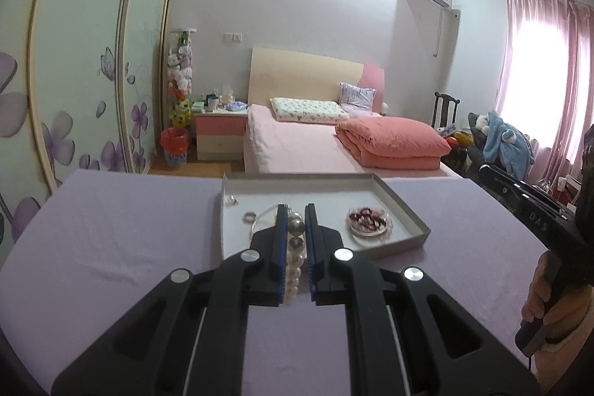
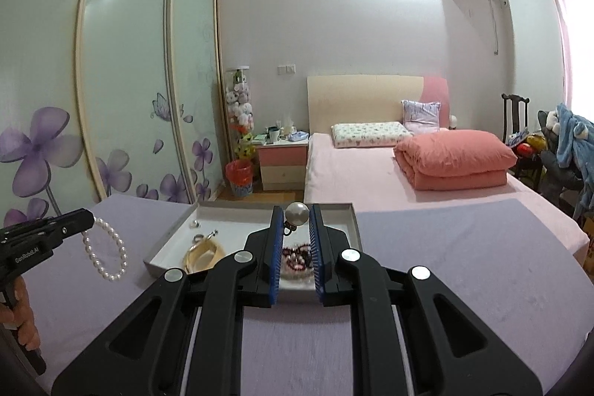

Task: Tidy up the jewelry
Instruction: 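Carry the pearl bracelet and pearl stud into the grey tray and release both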

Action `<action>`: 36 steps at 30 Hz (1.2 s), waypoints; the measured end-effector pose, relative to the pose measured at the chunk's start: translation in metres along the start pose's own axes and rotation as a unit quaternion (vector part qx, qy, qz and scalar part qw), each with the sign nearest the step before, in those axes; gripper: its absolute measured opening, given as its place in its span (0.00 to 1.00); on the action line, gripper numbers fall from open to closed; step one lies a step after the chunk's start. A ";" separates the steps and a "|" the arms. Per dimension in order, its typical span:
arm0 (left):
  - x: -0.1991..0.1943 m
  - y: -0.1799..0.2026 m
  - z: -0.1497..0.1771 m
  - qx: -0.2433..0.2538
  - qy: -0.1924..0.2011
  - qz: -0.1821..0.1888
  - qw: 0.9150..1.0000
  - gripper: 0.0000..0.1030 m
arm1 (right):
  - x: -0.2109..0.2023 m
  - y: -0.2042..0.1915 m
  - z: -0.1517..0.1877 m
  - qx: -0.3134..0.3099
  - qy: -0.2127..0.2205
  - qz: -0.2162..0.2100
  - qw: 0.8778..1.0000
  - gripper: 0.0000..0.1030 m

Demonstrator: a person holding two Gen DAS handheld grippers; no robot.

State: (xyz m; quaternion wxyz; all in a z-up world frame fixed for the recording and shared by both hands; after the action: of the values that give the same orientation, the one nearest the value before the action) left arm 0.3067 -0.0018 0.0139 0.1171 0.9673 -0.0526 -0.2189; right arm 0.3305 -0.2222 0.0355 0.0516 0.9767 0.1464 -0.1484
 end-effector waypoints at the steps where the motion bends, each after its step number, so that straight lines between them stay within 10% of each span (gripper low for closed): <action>1: 0.000 0.001 -0.003 0.001 0.003 0.001 1.000 0.10 | 0.001 0.000 -0.001 -0.001 0.002 0.001 1.000 0.15; 19: 0.071 0.021 -0.050 -0.005 0.019 0.024 1.000 0.10 | 0.061 0.007 -0.025 0.021 0.032 -0.013 0.999 0.15; 33: 0.146 -0.002 -0.018 -0.026 -0.026 0.008 0.999 0.10 | 0.132 0.003 0.030 0.047 -0.051 -0.031 0.997 0.15; 36: 0.152 -0.005 -0.014 -0.027 -0.031 0.008 0.999 0.10 | 0.136 0.002 0.035 0.052 -0.062 -0.037 0.996 0.38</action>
State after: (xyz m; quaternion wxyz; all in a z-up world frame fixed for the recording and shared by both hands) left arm 0.4500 -0.0171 -0.0380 0.1434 0.9559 -0.0578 -0.2496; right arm 0.4452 -0.1923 -0.0392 0.0044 0.9608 0.1714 -0.2177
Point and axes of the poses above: each gripper's, at about its wrist camera, not at the fingertips, and x roughly the way its jaws point, y to its right, z to its underside, the point moved 9 cm from there along x, roughly the way its jaws point, and after that the axes turned 8 degrees about -x, right-handed, at the moved point
